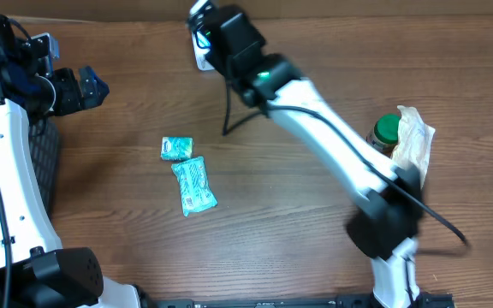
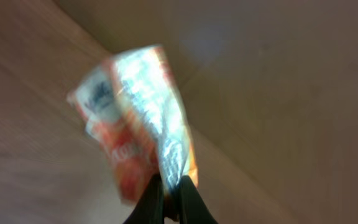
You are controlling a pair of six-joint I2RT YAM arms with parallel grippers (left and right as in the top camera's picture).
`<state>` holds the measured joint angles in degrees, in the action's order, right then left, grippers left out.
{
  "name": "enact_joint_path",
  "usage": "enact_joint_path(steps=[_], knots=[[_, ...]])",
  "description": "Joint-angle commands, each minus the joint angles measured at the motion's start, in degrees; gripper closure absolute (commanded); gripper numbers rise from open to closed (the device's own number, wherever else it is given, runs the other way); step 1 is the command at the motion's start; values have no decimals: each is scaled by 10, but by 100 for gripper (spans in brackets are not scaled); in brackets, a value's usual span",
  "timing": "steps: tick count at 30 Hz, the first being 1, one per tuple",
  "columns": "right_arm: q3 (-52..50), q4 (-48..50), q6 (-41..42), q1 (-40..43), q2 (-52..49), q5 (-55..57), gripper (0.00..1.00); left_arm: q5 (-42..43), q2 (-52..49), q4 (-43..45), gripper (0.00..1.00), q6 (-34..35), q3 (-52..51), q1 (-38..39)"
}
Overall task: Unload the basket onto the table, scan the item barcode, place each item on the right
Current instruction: 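Carry the orange pack right and set it beside the jar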
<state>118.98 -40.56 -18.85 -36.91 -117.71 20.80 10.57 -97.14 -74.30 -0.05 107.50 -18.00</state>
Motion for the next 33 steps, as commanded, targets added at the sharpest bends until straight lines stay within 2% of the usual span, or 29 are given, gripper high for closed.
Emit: enact_joint_path(steps=[1, 6, 8, 13, 19, 27, 29, 33], knots=[[3, -159, 226, 41, 84, -115, 96, 4, -3, 0, 1, -8, 2, 4], [-6, -367, 266, 114, 90, -219, 96, 4, -3, 0, 1, -8, 2, 4], [-50, -405, 266, 148, 78, -233, 96, 4, -3, 0, 0, -9, 2, 4], [-188, -346, 266, 206, 64, -233, 96, 4, -3, 0, 1, -8, 2, 4], [-283, -288, 276, 256, 64, -232, 96, 4, -3, 0, 1, -8, 2, 4], [-296, -285, 276, 283, 64, -230, 96, 4, -3, 0, 1, -8, 2, 4], [-296, -285, 276, 283, 64, -228, 93, 4, -3, 0, 1, -8, 2, 4], [-296, -291, 276, 283, 64, -184, 93, 4, -3, 0, 0, -8, 2, 4]])
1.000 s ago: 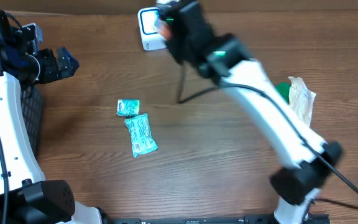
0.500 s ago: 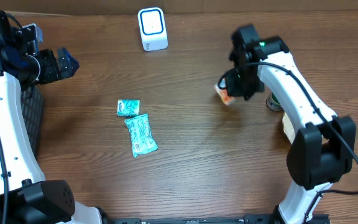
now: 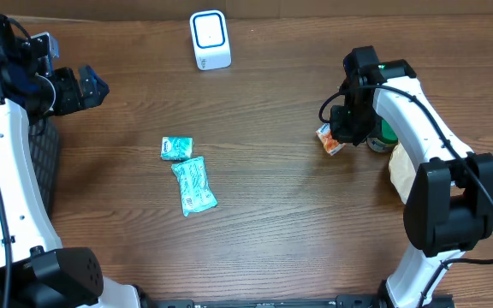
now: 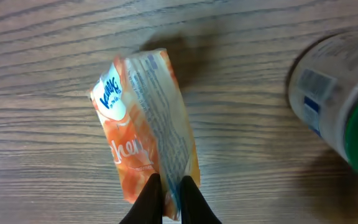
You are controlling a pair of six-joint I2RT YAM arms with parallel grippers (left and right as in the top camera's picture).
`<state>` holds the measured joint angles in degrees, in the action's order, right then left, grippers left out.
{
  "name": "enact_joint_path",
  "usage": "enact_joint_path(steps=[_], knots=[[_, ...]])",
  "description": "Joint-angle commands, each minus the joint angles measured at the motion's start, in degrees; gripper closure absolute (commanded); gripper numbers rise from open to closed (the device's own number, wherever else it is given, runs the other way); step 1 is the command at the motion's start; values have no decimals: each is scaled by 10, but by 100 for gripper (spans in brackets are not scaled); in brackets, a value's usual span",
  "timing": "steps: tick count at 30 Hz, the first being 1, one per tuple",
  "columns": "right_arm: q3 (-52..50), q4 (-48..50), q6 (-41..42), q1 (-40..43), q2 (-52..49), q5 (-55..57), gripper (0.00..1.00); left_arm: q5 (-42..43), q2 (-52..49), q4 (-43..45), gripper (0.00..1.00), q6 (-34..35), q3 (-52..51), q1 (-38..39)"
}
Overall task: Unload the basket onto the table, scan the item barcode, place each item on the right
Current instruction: 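Carry the orange pack right and set it beside the jar, then move the right gripper to the light-blue tissue pack and grasp it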
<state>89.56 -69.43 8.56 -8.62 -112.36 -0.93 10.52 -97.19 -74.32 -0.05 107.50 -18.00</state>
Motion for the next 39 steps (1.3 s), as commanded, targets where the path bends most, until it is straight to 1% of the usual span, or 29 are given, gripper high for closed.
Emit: enact_joint_path(steps=[1, 2, 3, 5, 6, 7, 8, 9, 11, 15, 18, 21, 23, 25, 28, 30, 32, 36, 39], knots=[[-1, -5, 2, 1, 11, 44, 93, 4, -2, 0, 1, -9, 2, 4], [-2, -5, 2, 1, 11, 47, 93, 5, -2, 0, 0, -9, 2, 4], [-1, -7, 2, 1, 11, 47, 86, 5, -2, 0, 0, -8, 2, 4], [1, -6, 2, 1, 11, 47, 67, 4, -2, 0, 0, -8, 2, 4], [4, -6, 2, 1, 11, 47, 63, 4, -2, 0, 0, -8, 2, 4], [8, -7, 2, 1, 11, 47, 56, 5, -2, 0, 0, -8, 2, 4], [13, -9, 2, 1, 11, 47, 46, 4, -2, 0, 0, -8, 2, 4], [21, -13, 2, 1, 11, 47, 42, 4, -2, 0, 0, -9, 2, 4], [40, -25, 2, 1, 11, 47, 38, 4, -2, 0, 1, -9, 2, 4], [96, -67, 2, -1, 11, 41, 37, 5, -2, 0, 0, -8, 2, 4], [143, -99, 2, -6, 11, 16, 37, 4, -2, 0, 0, -8, 2, 4], [182, -116, 2, -11, 11, -44, 37, 5, -2, 0, 0, -9, 2, 4], [194, -111, 2, -15, 11, -105, 37, 5, -2, 0, 0, -9, 2, 4], [193, -95, 2, -19, 11, -169, 36, 5, -2, 0, 0, -8, 2, 4], [179, -57, 2, -32, 11, -221, 36, 4, -2, 0, 0, -8, 2, 4], [168, -37, 3, -46, 10, -228, 35, 4, -2, 0, 1, -8, 2, 4], [152, -16, 5, -69, 9, -231, 32, 5, -2, 0, 1, -9, 2, 4], [101, 42, 9, -130, 9, -264, 31, 4, -2, 0, 1, -8, 2, 4], [64, 90, 53, -174, 7, -262, 32, 4, -2, 0, 1, -9, 2, 4]])
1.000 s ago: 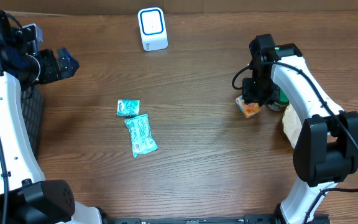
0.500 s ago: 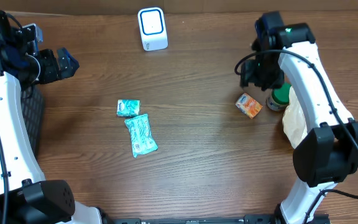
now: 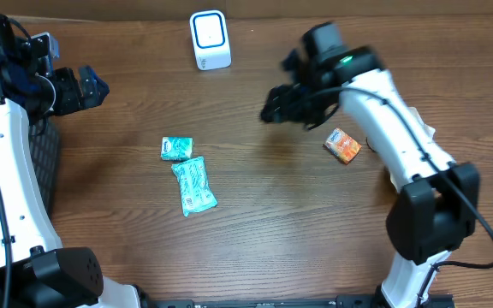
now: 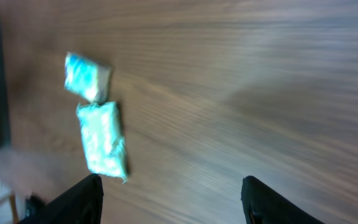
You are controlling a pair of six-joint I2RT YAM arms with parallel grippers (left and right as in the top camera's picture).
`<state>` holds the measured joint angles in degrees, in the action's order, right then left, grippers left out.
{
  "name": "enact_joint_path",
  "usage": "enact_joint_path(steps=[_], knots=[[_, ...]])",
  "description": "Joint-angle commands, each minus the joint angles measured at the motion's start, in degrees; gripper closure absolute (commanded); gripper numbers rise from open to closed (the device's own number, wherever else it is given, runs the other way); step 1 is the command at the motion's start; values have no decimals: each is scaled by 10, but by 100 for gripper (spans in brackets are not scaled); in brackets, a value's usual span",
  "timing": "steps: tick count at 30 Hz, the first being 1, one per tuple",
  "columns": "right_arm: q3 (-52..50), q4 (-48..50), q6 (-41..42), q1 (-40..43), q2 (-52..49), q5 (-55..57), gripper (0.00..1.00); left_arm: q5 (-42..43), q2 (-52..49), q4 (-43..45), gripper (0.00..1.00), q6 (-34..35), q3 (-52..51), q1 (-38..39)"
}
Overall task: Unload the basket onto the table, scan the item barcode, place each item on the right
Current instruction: 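Move the right gripper to the light-blue tissue pack and grasp it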
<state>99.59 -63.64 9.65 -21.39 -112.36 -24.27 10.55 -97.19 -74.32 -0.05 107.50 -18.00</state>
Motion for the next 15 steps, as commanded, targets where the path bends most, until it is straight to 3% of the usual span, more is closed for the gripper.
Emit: enact_joint_path(steps=[1, 7, 15], knots=[[-46, 46, 59, -58, 7, -28, 35, 4, -2, 0, 0, -8, 2, 4], [-103, 149, 131, -139, -3, -28, 50, 4, -2, 0, 0, -8, 2, 4], [-108, 286, 130, -200, -37, 30, 55, 4, -2, 0, 0, -8, 2, 4]])
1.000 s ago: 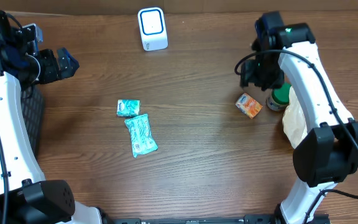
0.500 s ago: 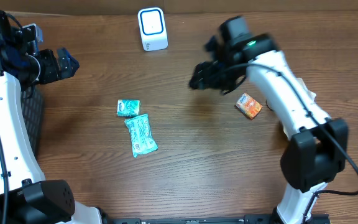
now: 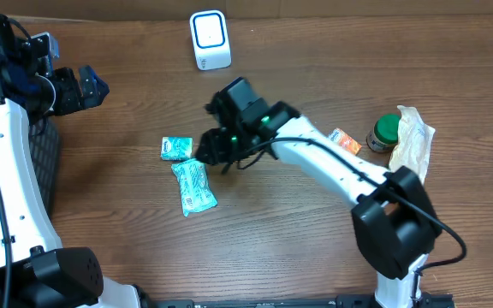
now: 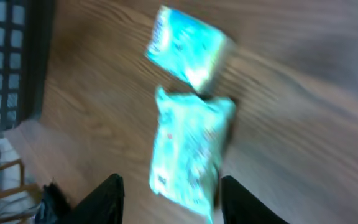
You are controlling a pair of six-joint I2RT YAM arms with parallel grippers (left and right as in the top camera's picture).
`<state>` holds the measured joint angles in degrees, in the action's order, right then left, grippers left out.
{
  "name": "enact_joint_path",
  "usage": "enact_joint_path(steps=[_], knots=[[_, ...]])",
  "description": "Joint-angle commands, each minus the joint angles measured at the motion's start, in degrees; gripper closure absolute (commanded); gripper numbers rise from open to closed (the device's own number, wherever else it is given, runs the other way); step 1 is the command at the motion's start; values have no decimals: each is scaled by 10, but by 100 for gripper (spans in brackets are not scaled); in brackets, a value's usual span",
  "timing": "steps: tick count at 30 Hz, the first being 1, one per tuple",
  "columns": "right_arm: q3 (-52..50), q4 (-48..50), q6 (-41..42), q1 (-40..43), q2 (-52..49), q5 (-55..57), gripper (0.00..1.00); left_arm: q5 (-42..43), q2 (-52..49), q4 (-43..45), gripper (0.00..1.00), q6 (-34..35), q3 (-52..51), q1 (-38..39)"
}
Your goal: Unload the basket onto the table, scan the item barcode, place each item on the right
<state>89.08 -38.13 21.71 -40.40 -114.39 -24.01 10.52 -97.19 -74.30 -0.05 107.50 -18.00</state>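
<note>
The white scanner with a blue face stands at the back edge of the table. Two teal packets lie left of centre: a small one and a longer one. My right gripper hangs open just above them, and the longer packet shows between its fingertips in the blurred right wrist view. An orange packet lies flat by the jar. My left gripper is far left, away from everything.
A jar with a green lid and a white crumpled bag stand at the right. A black grid structure sits along the left edge. A cardboard wall runs behind the scanner.
My right gripper has moved left from the middle of the table to just over the two teal packets, still open. The orange packet stays by the jar. The left arm has not moved.
My right gripper held the orange packet up next to the scanner. Then it had the packet down on the table beside the jar, still shut on it. Later the packet lay free and the gripper was open further left; now it is over the teal packets.
</note>
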Motion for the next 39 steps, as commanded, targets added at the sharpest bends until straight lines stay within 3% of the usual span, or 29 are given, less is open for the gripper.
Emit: enact_joint_path(steps=[1, 10, 18, 28, 30, 35, 39], knots=[[-3, 44, 9, -14, -23, 27, 56, 5, -2, 0, 0, -8, 2, 4], [-3, 94, 3, -72, -85, 30, 57, 5, -2, 0, 0, -8, 2, 4], [-3, 89, 13, -71, -99, 71, 57, 5, -2, 0, 0, -9, 2, 4], [-1, -45, 155, -39, -99, 188, 57, 5, -2, 0, 0, -8, 2, 4], [4, -79, 167, -21, -99, 184, 51, 4, -2, 0, 1, -8, 2, 4], [57, -172, 120, 21, -94, 131, 37, 4, -2, 0, 0, -8, 2, 4], [128, -257, -4, 54, -84, 108, 31, 5, -2, 0, 0, -8, 2, 4]])
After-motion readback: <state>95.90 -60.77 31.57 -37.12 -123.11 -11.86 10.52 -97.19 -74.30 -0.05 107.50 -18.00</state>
